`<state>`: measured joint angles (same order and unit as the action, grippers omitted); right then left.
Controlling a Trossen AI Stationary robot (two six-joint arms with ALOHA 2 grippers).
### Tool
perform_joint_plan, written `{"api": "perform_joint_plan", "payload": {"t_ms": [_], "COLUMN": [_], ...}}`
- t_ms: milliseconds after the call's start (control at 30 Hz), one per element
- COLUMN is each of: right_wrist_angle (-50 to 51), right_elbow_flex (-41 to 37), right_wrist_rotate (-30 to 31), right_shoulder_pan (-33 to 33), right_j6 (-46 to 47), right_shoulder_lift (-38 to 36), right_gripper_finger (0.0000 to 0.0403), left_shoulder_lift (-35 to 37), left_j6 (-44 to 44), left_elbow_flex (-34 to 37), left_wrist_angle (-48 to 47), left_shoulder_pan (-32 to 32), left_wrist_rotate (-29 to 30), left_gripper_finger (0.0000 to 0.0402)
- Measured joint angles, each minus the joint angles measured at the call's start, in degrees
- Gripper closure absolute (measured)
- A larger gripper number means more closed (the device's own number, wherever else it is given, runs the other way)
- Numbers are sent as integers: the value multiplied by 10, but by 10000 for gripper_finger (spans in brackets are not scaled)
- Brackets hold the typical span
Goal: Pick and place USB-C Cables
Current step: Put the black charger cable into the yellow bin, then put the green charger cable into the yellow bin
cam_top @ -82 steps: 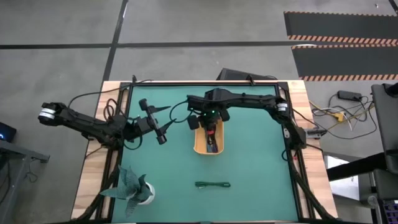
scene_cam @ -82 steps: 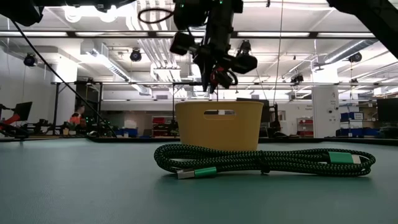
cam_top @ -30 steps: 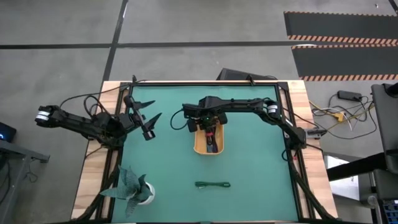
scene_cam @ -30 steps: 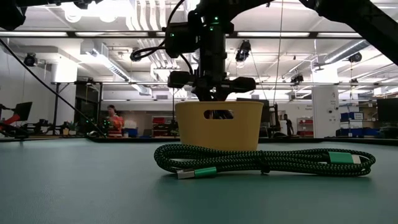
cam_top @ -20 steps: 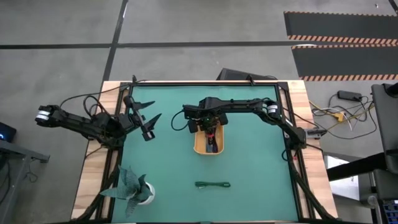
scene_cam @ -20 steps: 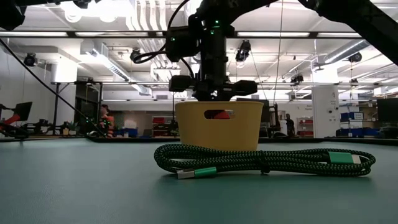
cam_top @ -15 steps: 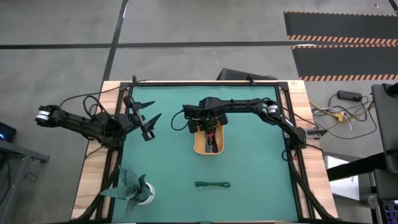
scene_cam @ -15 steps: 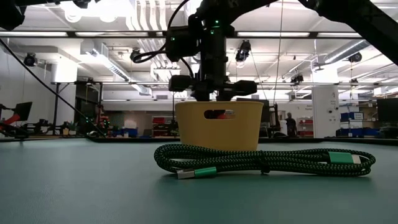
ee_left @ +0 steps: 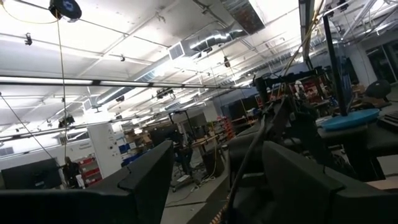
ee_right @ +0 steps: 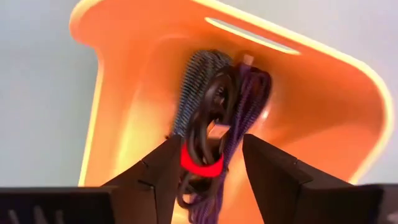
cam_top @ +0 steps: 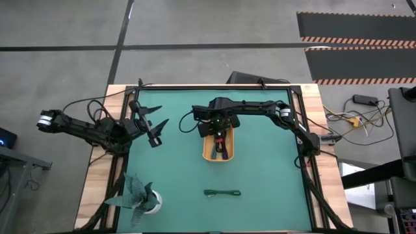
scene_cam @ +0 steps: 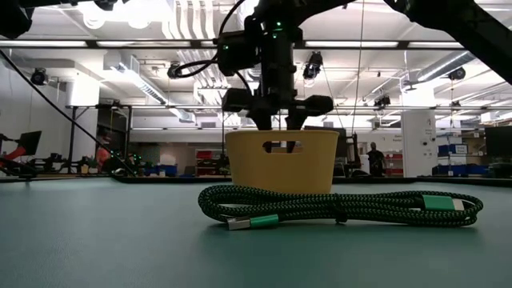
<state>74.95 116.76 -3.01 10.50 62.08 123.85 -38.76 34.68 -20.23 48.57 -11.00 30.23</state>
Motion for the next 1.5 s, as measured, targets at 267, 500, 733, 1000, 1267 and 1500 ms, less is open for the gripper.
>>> {"api": "perform_joint_plan", "payload": {"t_ms": [267,500,733,1000,1267,1500], "right_wrist_angle": [62,81,83,78,42,-27], "right_elbow_flex": [55,98,102,96,84,44], "right_wrist_rotate": [0,4,74,181,311,326], "right_shoulder_pan": [-1,-18,-72,-170,-251,-281], "right_j6": [-36,-85,-187,-288,-339,-427], "right_shoulder_lift": [-5,-11,-40,-87,-127,-151], "right_gripper_finger": [230,230,247,273,288,302], "left_shoulder_lift": [-2,-8,-29,-61,-94,-136], "left_j6": [0,0,0,-28,-72,-123], "left_elbow_flex": [0,0,-4,-11,-20,-39], "left_wrist_angle": [0,0,1,4,7,5], "left_shoulder_pan": [0,0,0,0,0,0], "left_wrist_rotate": [-1,-1,-7,-58,-120,-137], "left_gripper_finger": [171,171,171,171,171,171]}}
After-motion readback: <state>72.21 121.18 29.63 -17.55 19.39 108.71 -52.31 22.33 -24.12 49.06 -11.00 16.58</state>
